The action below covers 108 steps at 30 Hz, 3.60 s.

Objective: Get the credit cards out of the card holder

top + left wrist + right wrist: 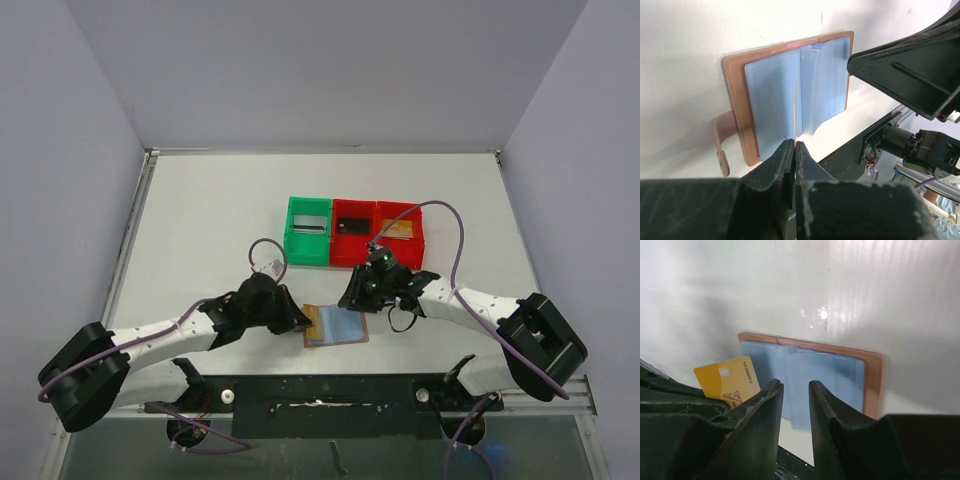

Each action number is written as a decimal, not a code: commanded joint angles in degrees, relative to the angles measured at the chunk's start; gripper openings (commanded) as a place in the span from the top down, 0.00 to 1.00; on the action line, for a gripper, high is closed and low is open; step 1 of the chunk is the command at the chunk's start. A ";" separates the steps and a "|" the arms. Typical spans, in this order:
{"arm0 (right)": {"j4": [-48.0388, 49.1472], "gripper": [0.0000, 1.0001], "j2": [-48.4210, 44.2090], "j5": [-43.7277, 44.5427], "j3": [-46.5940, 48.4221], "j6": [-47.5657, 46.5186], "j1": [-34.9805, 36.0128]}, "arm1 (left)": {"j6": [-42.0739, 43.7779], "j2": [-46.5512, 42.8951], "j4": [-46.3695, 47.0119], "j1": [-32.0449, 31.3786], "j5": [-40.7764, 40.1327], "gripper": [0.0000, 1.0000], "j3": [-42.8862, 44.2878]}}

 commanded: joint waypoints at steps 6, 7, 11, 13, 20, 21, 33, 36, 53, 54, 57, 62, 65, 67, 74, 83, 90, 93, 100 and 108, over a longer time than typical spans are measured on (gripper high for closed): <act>5.48 0.71 0.83 -5.01 6.76 -4.00 3.16 | 2.24 -6.95 -7.01 1.46 -2.95 1.00 2.19; 6.62 0.71 1.90 -6.15 7.06 -3.91 3.50 | 2.16 -7.31 -7.09 1.54 -3.26 1.00 2.26; 6.97 0.74 6.71 -7.11 8.34 -3.25 5.30 | 2.00 -8.35 -6.96 1.86 -3.98 1.00 2.65; 4.85 0.75 8.59 -5.92 8.18 -2.71 5.35 | 2.10 -8.43 -6.65 2.03 -4.01 1.00 2.90; 3.48 0.75 7.17 -2.50 4.60 -2.28 4.38 | 2.22 -7.91 -4.75 2.25 -3.01 1.00 3.40; 3.81 0.74 6.31 -2.59 4.48 -2.70 4.26 | 2.28 -7.70 -4.40 2.32 -2.80 1.00 3.53; 7.21 0.39 -12.63 -4.46 -0.47 -6.36 -8.90 | 6.10 -6.71 -1.79 3.22 -0.64 1.00 7.73; 6.79 0.28 -18.86 -4.34 -1.48 -7.52 -13.52 | 6.85 -7.04 0.57 3.64 -0.18 1.00 8.26; 14.45 0.10 -30.22 -18.88 -8.59 -9.71 -25.28 | 9.99 -11.82 9.09 4.72 2.29 1.00 8.48; 19.35 0.11 -29.81 -22.17 -10.53 -7.47 -25.83 | 9.78 -12.07 10.30 4.72 3.21 1.00 8.04; 29.41 0.15 -27.51 -29.04 -11.30 -3.13 -25.81 | 8.31 -11.84 15.40 4.81 6.52 1.00 6.39; 34.89 0.21 -24.16 -35.12 -9.82 -1.05 -24.63 | 5.49 -9.37 23.60 4.89 10.87 1.00 5.02; 36.32 0.25 -22.80 -36.77 -8.99 -0.51 -23.86 | 4.81 -7.72 27.22 4.89 13.02 1.00 5.35; 37.53 0.29 -21.32 -37.93 -8.39 -0.11 -22.85 | 4.68 -7.24 28.47 4.89 13.77 1.00 5.58; 42.30 0.40 -17.60 -39.75 -6.87 1.81 -18.25 | 1.52 -7.33 35.14 5.32 13.73 1.00 3.24; 46.75 0.56 -15.38 -43.61 -5.94 3.83 -16.80 | -0.05 -7.74 36.46 5.33 14.60 1.00 1.89; 53.78 0.69 -13.55 -47.76 -6.39 7.97 -16.53 | -0.70 -7.16 37.76 5.39 14.73 1.00 1.57; 55.94 0.74 -11.98 -48.51 -6.87 9.22 -16.23 | -1.88 -6.26 40.05 5.40 14.80 1.00 1.22; 65.32 0.91 -10.41 -48.76 -9.04 14.26 -16.32 | -2.88 -5.61 41.95 5.49 15.19 1.00 0.89; 51.89 1.00 -14.57 -47.65 -7.36 6.28 -20.22 | -0.02 -6.72 32.99 5.77 14.60 0.75 3.43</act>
